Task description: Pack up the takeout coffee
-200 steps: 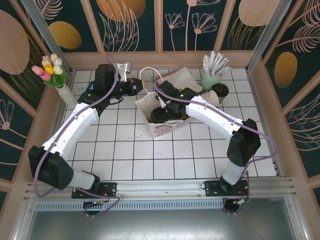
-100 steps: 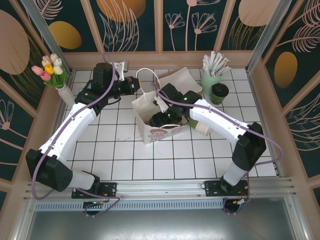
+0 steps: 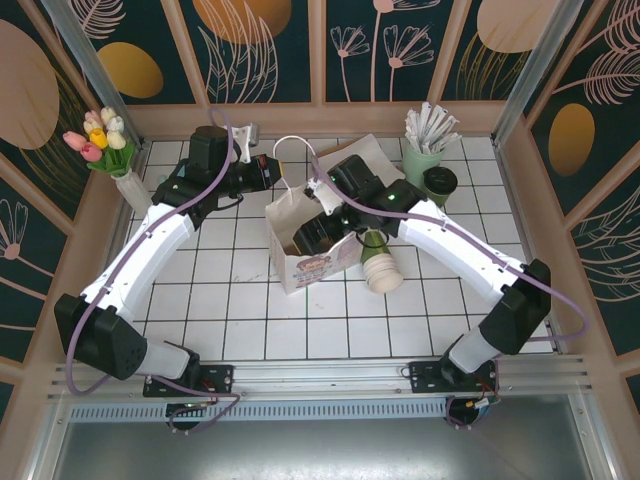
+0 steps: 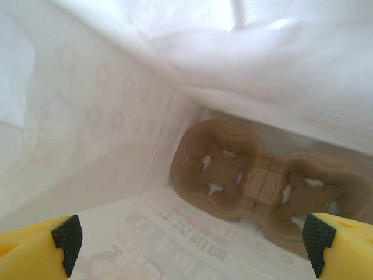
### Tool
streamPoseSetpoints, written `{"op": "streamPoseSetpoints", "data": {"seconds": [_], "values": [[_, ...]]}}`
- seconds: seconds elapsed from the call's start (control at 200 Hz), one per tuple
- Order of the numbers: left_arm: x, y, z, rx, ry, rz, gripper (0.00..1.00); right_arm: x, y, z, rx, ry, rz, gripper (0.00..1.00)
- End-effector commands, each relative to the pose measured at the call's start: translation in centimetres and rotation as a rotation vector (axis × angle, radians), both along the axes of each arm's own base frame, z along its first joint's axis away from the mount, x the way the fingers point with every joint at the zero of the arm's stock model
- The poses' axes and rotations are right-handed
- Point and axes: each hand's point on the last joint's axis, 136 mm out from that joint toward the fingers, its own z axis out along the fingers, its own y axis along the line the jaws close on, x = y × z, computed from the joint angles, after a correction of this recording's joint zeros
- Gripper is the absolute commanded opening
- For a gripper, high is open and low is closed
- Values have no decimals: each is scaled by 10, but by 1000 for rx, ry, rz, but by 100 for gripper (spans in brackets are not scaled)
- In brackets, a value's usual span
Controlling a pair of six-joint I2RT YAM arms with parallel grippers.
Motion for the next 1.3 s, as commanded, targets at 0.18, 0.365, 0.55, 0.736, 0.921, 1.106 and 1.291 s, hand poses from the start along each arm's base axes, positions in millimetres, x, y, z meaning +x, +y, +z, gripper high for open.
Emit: {"op": "streamPoseSetpoints", "data": {"seconds": [0.18,0.365,0.55,0.736,0.921,1.106,1.291], "values": [[0,-6,2,10,-37,-59,0,43,-36,99,173,-340,-46,99],[-3,-10,7,13,-65,-100,0,68,-53,103,120,-476,16,97],[-5,-16,9,14,-85,-153,0,95,-53,109,-17,-597,109,95],[-11,-20,4,0,-73,-193,0,135,-44,109,-152,-736,-38,96],[-16,-18,-2,44,-82,-215,0,112,-43,107,-65,-773,131,99],[-13,-23,-1,67,-89,-261,0,91,-55,64,-148,-595,397,97],[-14,-28,4,63,-112,-308,0,110,-50,60,-156,-606,473,96]]}}
